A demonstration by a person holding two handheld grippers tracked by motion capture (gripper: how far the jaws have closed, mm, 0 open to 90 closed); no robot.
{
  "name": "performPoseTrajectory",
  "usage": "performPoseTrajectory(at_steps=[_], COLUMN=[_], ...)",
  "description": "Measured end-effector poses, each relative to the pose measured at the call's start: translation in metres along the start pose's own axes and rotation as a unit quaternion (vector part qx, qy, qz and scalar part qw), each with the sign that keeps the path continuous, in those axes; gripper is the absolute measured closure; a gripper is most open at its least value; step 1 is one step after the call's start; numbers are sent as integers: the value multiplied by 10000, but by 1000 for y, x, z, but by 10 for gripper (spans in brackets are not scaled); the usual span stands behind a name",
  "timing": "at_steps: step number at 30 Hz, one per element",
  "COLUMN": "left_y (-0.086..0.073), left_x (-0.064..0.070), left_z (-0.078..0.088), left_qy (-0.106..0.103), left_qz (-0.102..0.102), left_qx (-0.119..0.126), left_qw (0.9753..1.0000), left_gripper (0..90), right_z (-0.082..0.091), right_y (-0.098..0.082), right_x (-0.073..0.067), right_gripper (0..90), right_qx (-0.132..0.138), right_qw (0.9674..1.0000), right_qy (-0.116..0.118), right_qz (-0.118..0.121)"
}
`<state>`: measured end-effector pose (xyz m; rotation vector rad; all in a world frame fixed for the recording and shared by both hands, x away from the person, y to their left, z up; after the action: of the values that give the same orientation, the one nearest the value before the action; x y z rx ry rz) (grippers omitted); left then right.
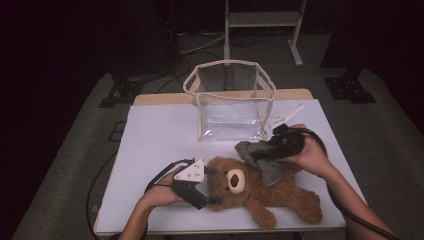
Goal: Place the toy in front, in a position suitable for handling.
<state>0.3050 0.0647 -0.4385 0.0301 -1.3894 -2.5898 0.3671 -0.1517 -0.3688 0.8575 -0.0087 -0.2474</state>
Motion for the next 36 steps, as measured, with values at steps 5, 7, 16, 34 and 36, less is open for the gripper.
performPoseTrajectory(at_steps=[5, 7, 16, 34, 36], left_y=[0, 0, 2, 4, 4], left_x=[-1, -1, -5, -32, -34], left_z=[1, 0, -1, -4, -2], left_qy=[-12, -16, 19, 445, 396], left_qz=[16, 50, 108, 727, 748], left_qx=[5, 26, 31, 148, 132], left_qw=[10000, 10000, 9999, 9963, 9963], left_gripper=[195, 194, 189, 175, 174], right_z=[50, 64, 63, 24, 23], right_y=[-15, -22, -54, -80, -80], right_x=[1, 0, 3, -36, -39], right_gripper=[741, 741, 739, 749, 749], right_qx=[104, 74, -119, 290, 292], right_qw=[9989, 9980, 9963, 9980, 9979], right_qy=[-444, -599, -735, -367, -424], right_qz=[-137, -179, -423, -437, -404])
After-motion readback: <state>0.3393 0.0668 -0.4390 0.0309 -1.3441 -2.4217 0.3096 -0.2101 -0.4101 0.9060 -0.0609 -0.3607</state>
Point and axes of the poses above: each handheld gripper's, and its own axes: z roughly backward along the jaws, y roughly out of its top, x roughly to its right, the point moved 6 cm from there along -z, roughly forward along the jaws, and after that the axes turned 11 degrees about z, right-handed, at the moved point
